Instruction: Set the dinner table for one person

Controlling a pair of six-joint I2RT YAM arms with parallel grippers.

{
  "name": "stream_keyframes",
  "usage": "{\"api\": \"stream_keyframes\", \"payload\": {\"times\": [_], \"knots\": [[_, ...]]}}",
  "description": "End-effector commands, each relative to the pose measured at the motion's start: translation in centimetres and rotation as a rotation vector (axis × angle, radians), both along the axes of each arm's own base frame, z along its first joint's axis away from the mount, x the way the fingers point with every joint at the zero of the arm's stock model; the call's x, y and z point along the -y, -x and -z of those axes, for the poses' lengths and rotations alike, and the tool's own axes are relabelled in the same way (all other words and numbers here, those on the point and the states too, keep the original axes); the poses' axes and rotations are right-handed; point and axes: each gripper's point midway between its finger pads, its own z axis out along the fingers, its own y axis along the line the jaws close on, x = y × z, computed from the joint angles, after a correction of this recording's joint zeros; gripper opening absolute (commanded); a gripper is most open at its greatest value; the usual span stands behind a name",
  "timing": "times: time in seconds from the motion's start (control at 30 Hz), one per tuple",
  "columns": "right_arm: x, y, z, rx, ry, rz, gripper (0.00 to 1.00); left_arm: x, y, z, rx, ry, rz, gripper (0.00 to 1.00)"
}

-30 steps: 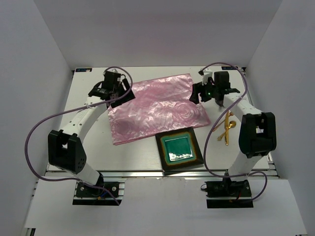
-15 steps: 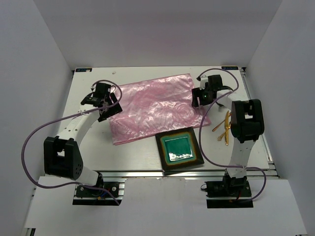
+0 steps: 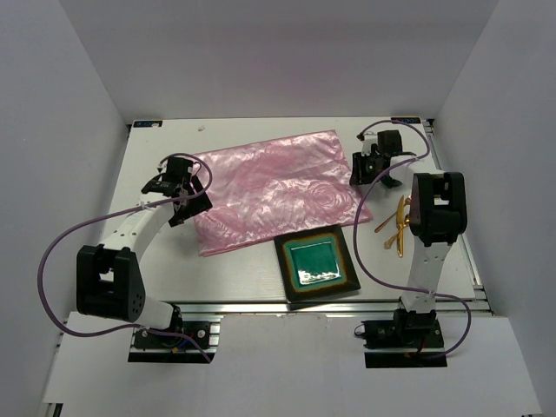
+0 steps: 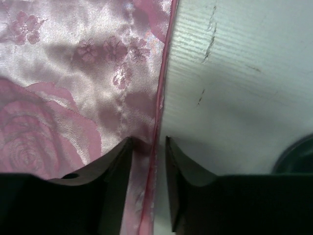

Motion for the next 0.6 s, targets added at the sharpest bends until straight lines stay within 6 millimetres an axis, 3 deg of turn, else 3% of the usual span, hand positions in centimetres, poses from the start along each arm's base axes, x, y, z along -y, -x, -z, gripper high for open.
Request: {"api": "stream_keyframes", "payload": {"times": [0.0,0.27,0.57], "knots": [[-1.4,2.1,0.9,-0.093,-0.091,-0.036,0.36,0.0,-1.1,-0.9,0.041,0.010,0.007,0.86],[-1.7,4.0,0.9,-0.132,-0.128,-0.018,0.15,0.1,-1.4,-0.3,0.030,0.021,0.013,0.86],[1.4,3.0,-0.7,-0.043,-0.069,0.105,0.00,-0.2,-1.1,0.2,0.023,0.015,0.007,0.86]]}}
